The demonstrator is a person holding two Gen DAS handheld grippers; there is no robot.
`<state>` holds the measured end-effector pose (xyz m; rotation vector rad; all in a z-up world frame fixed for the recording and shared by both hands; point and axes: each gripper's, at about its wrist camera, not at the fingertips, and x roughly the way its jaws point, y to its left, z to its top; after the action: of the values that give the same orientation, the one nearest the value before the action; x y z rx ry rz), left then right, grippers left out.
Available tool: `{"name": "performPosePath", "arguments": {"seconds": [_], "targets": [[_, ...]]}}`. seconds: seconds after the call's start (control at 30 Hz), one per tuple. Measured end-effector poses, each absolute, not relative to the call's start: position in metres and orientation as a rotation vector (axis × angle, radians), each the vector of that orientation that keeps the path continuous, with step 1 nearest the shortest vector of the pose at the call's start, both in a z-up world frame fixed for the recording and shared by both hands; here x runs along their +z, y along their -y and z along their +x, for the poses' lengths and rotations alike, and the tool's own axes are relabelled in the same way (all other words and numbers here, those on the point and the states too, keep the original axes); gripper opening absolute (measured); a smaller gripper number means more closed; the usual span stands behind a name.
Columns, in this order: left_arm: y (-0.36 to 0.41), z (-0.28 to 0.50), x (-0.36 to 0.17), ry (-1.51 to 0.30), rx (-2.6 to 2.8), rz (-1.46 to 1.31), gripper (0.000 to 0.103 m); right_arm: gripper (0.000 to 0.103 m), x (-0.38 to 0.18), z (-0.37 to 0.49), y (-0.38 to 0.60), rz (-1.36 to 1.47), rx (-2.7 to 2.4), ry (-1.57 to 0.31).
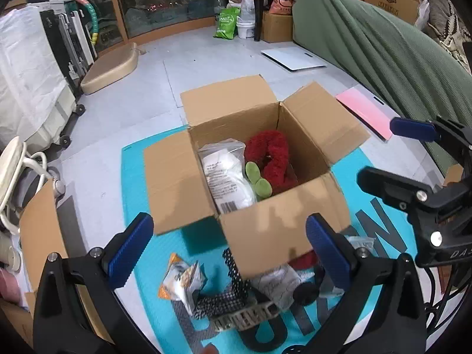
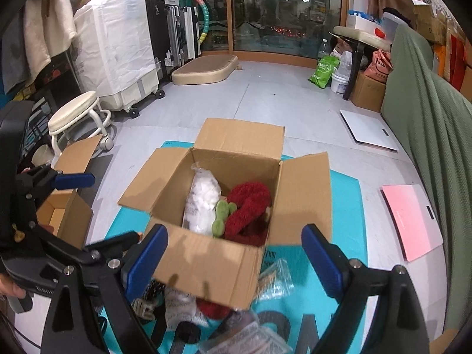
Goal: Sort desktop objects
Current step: 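Move both tools back toward the remaining items on the mat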
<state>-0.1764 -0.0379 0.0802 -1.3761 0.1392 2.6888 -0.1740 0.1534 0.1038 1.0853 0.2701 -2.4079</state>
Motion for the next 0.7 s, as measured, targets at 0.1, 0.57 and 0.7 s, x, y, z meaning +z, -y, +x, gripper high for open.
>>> {"name": "performPosePath", "arguments": {"seconds": [0.1,0.57,0.7], "targets": [[0.044,-0.16,0.086,-0.143,2.69,-1.37,0.103,0.096,0.11,-0.156,-0.155,1.07,-2.405,-0.286],[0.068,-0.091,0.091,-0.057,2.652,-1.353,0.103,0.097,0.111,-0.088,-0.158,1.074,-2.355,-0.3],[0.065,-0.078,0.085,-0.121,2.657,-1.341,0.103,0.098,0.101,-0.075,-0.159,1.098,-2.346,-0.306]]}}
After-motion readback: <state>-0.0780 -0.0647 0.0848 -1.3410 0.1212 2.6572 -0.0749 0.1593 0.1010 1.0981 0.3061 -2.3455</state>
